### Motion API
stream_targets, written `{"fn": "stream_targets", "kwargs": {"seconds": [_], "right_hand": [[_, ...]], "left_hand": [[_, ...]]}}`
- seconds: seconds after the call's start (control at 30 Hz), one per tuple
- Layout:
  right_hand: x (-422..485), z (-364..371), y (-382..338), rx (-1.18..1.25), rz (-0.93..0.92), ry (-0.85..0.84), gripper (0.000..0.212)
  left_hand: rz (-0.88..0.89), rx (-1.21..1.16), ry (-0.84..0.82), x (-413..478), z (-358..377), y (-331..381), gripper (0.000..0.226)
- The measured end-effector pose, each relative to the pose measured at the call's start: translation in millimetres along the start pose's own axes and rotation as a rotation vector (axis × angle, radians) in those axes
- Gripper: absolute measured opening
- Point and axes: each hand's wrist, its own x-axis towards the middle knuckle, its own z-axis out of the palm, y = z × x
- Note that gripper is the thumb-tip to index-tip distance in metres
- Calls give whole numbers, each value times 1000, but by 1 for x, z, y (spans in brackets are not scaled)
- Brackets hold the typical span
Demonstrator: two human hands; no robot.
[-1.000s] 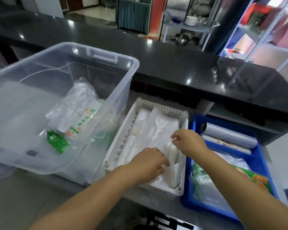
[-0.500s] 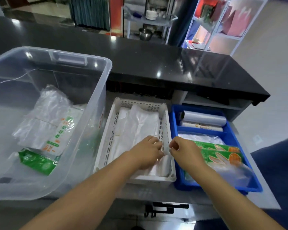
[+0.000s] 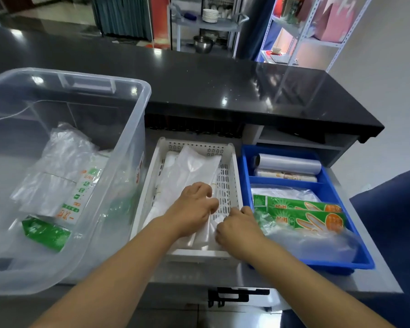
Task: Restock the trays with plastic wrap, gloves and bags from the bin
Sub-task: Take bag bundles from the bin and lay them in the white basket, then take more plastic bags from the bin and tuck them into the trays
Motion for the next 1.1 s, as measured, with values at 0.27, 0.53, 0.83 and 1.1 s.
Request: {"fn": "stream_targets", "kwargs": {"seconds": [0.27, 0.53, 0.83, 1.1], "right_hand": [[6, -35, 47, 579, 169, 198, 24], [29, -104, 39, 722, 55, 553, 20], [37, -203, -30, 652, -189, 778, 16], [78, -247, -145, 560, -274, 625, 18]], "left_hand": [[-66, 8, -57, -12, -6, 14, 62], [-244, 411, 277, -23, -98, 62, 37], [-361, 668, 479, -114, -234, 12, 17], [-599, 706, 410, -213, -286, -143, 27]]}}
